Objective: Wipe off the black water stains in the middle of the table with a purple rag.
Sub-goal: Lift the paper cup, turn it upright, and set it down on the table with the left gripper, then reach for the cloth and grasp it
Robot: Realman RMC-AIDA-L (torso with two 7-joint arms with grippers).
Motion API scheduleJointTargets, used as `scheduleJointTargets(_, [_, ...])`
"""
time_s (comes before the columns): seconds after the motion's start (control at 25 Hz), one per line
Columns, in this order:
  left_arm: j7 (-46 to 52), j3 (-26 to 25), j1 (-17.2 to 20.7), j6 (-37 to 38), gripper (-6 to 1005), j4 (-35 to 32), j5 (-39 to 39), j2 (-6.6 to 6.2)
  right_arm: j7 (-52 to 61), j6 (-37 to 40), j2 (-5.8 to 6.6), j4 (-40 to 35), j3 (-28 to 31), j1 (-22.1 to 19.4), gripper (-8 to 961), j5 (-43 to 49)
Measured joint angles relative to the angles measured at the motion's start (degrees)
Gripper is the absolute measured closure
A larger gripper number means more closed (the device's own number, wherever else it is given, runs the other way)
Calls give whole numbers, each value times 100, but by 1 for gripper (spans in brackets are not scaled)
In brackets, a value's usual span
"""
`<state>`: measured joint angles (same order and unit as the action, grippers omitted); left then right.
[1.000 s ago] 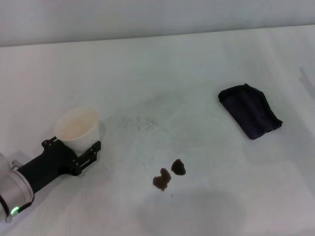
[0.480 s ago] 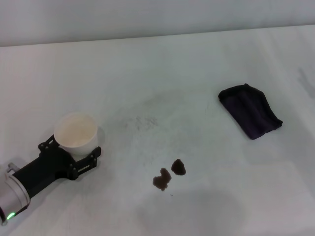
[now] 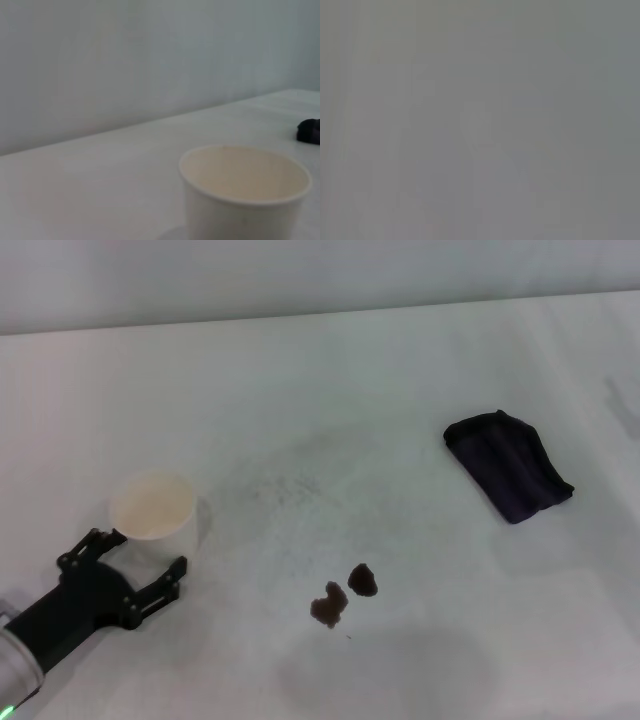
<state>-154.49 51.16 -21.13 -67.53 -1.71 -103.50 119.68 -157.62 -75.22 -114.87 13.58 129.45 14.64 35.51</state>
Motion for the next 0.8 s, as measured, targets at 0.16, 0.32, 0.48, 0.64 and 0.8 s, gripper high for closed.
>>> scheduleJointTargets(0.16, [-301,-1,331,-255,123,36,-348,3,4,-73,4,31,-69,-19,83,-1])
scheduleJointTargets(0.32, [-415,-2,662,-632,123,3,-666,-7,4,-143,7,55,-136,-28,83,0])
scheduleJointTargets(0.48, [-584,-1,950,-1050,118,-14,-976,-25,57,-260,9,59,-165,-53,83,3])
scheduleJointTargets(0.64, [-688,-1,1129,-1139,119,-131,-1362,-53,615,-313,2,52,-231,-140,83,4])
scheduleJointTargets(0.8, [-612,-8,1302,-1124,121,-496,-1893,-61,1747,-296,12,172,-602,-192,84,84])
